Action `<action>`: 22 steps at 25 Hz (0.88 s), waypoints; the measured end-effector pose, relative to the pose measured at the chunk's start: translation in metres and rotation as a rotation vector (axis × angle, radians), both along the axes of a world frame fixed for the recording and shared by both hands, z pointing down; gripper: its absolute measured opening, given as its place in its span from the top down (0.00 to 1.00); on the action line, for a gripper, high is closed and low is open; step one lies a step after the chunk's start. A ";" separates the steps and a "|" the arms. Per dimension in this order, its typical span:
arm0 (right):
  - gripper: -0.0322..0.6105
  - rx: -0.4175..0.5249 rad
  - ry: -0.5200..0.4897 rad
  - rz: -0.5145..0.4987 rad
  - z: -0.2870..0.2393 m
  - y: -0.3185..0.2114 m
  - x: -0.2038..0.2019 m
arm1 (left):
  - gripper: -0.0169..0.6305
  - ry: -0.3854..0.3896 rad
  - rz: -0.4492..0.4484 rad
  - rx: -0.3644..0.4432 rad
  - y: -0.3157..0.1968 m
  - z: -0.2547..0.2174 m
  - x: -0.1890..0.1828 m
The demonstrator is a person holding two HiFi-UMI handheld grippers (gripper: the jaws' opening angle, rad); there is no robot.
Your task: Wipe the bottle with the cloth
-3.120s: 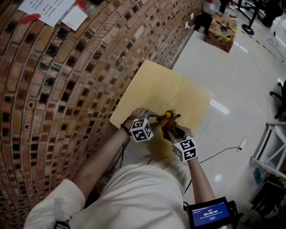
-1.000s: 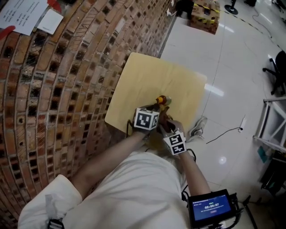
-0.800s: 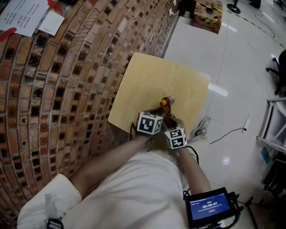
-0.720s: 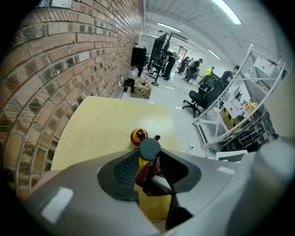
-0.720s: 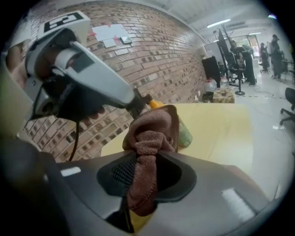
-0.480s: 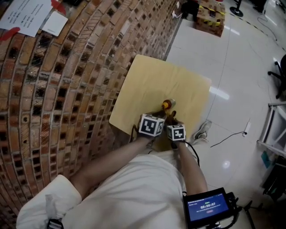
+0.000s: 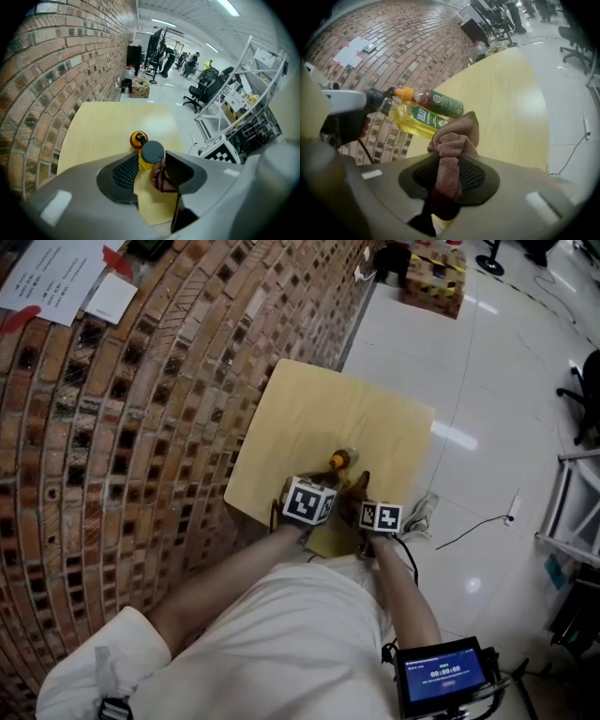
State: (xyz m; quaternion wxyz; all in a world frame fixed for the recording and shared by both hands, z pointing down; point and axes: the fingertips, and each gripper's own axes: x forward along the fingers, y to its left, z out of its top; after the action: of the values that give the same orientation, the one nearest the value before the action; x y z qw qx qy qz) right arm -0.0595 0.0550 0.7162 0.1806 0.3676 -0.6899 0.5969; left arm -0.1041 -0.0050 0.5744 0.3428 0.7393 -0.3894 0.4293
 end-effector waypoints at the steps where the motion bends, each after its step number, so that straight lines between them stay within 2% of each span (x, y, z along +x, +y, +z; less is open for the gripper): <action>1: 0.79 0.009 -0.004 0.005 -0.005 0.006 0.006 | 0.66 -0.013 0.043 0.019 0.000 -0.002 -0.001; 4: 0.79 0.027 -0.005 0.016 -0.016 0.021 0.021 | 0.64 -0.068 0.230 0.097 -0.002 -0.011 -0.007; 6: 0.79 0.043 -0.003 0.019 -0.023 0.029 0.029 | 0.62 -0.122 0.411 0.161 -0.001 -0.017 -0.010; 8: 0.79 0.055 -0.003 0.018 -0.028 0.035 0.032 | 0.60 -0.202 0.651 0.239 0.002 -0.020 -0.010; 12: 0.79 0.102 0.009 -0.035 -0.036 0.040 0.026 | 0.59 -0.395 1.197 0.416 0.006 -0.009 -0.011; 14: 0.79 0.129 0.018 -0.067 -0.040 0.040 0.020 | 0.59 -0.449 1.402 0.472 0.006 0.001 -0.008; 19: 0.79 0.164 0.005 -0.110 -0.051 0.040 0.009 | 0.59 -0.468 1.700 0.505 0.007 0.014 0.005; 22: 0.79 0.188 0.022 -0.141 -0.055 0.040 0.006 | 0.59 -0.486 1.810 0.474 0.007 0.023 0.003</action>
State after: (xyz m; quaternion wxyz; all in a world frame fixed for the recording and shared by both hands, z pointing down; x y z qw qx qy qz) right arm -0.0532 0.0947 0.6614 0.1944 0.3401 -0.7650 0.5112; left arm -0.1014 0.0025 0.5973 -0.3656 0.7005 0.1909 0.5824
